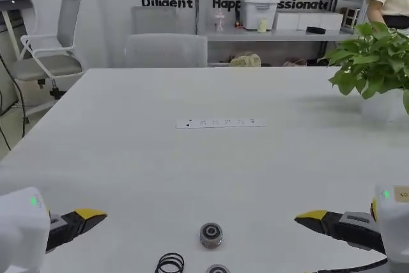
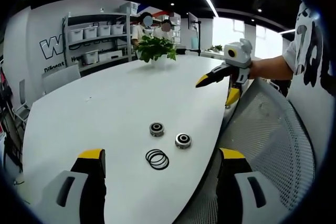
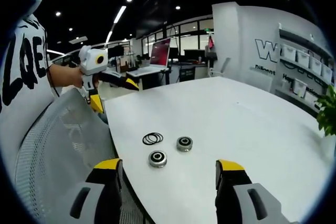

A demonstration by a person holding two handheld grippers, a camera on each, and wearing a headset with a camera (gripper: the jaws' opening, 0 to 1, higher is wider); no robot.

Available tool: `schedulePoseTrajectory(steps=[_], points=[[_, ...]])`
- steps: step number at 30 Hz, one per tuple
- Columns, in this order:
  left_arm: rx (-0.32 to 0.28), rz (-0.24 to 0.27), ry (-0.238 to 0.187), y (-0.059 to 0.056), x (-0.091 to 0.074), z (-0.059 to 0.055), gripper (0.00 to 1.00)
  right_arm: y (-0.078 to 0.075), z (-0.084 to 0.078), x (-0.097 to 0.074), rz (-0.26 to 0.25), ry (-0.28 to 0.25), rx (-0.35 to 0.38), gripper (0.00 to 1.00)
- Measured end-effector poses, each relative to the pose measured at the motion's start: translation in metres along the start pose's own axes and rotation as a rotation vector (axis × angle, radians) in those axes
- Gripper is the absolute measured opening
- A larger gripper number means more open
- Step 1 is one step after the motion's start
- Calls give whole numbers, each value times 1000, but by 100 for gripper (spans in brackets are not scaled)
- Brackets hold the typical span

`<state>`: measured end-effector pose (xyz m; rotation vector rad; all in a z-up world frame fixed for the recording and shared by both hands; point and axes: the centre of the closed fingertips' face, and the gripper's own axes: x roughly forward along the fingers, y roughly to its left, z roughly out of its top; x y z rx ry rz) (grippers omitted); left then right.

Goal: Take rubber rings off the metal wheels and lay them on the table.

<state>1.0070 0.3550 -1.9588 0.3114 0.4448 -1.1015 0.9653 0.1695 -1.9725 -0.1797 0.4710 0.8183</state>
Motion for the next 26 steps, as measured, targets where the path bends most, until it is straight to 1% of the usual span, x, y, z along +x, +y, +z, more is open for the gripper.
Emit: schedulePoseTrajectory(steps=[8, 13, 20, 26], points=[[-3, 1, 2, -1, -1, -1, 87, 2, 0, -2, -8, -3, 2, 74], [-8, 6, 3, -1, -3, -3, 88, 6, -3, -2, -7, 9, -13, 75], [-10, 15, 1, -1, -6, -4, 89, 8, -4, -2, -1, 14, -18, 76], [-12, 17, 1, -3, -7, -4, 90, 10, -4, -2, 6, 13, -17, 77]])
